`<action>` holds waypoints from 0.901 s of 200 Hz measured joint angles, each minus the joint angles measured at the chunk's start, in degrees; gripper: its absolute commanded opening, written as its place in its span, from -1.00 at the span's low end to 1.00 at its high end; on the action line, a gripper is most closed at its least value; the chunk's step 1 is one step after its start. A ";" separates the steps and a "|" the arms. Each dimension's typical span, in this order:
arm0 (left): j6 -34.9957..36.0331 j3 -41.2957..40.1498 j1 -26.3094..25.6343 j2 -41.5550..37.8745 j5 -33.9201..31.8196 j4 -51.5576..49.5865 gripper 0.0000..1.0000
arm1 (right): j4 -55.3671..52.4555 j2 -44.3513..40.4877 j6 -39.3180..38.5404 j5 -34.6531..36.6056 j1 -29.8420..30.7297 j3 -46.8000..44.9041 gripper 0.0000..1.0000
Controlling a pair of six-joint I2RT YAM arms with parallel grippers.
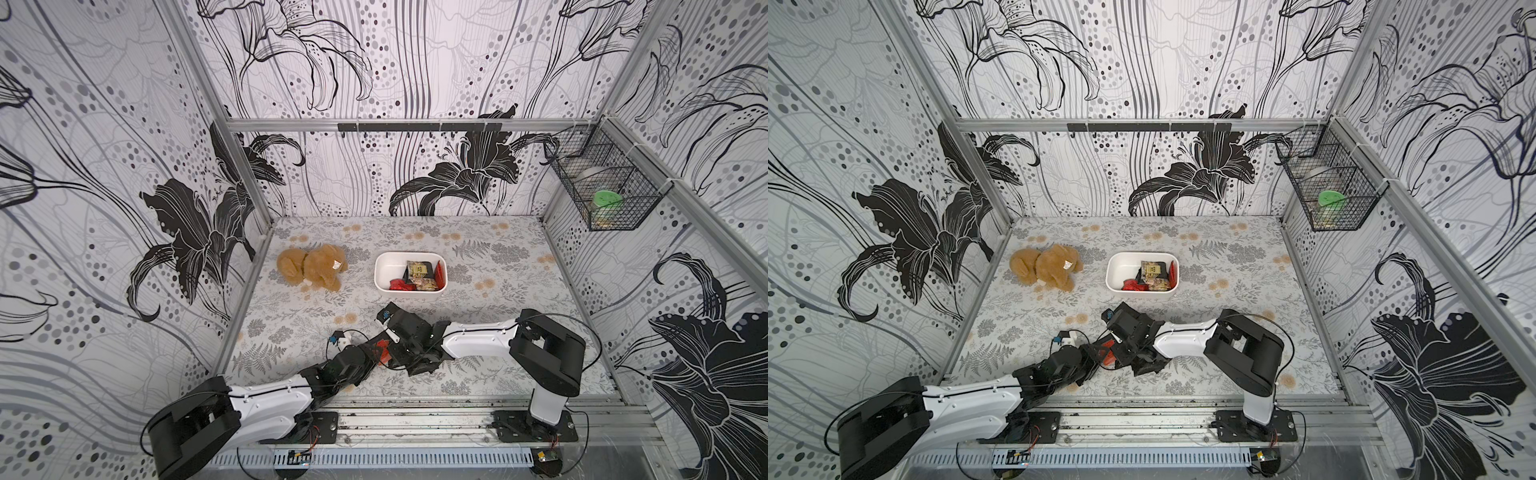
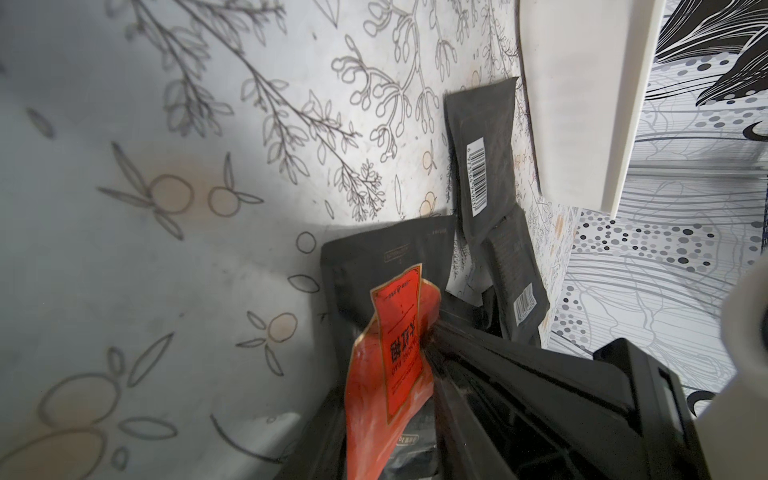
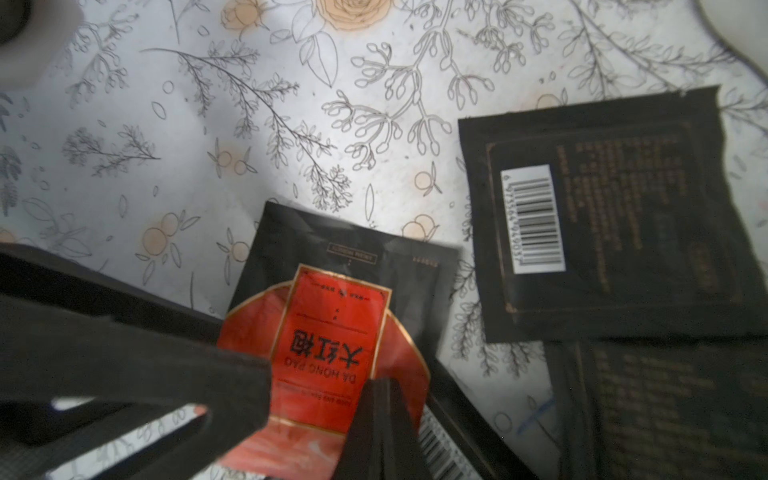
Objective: Put the tea bags into the storage box
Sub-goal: Pick up the tea bag from the center of the board.
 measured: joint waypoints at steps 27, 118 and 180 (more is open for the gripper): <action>0.04 0.02 0.00 1.79 0.02 2.12 -0.32 | 0.00 0.00 0.00 -0.33 0.00 0.00 -1.00; 1.20 1.44 -0.02 1.51 0.04 -1.03 -0.89 | 2.58 -3.82 0.00 -1.55 0.02 -3.72 -1.00; 8.46 11.39 -0.02 -7.15 -2.99 -21.40 -1.00 | 7.52 -20.57 4.24 9.90 -1.75 -14.32 -0.62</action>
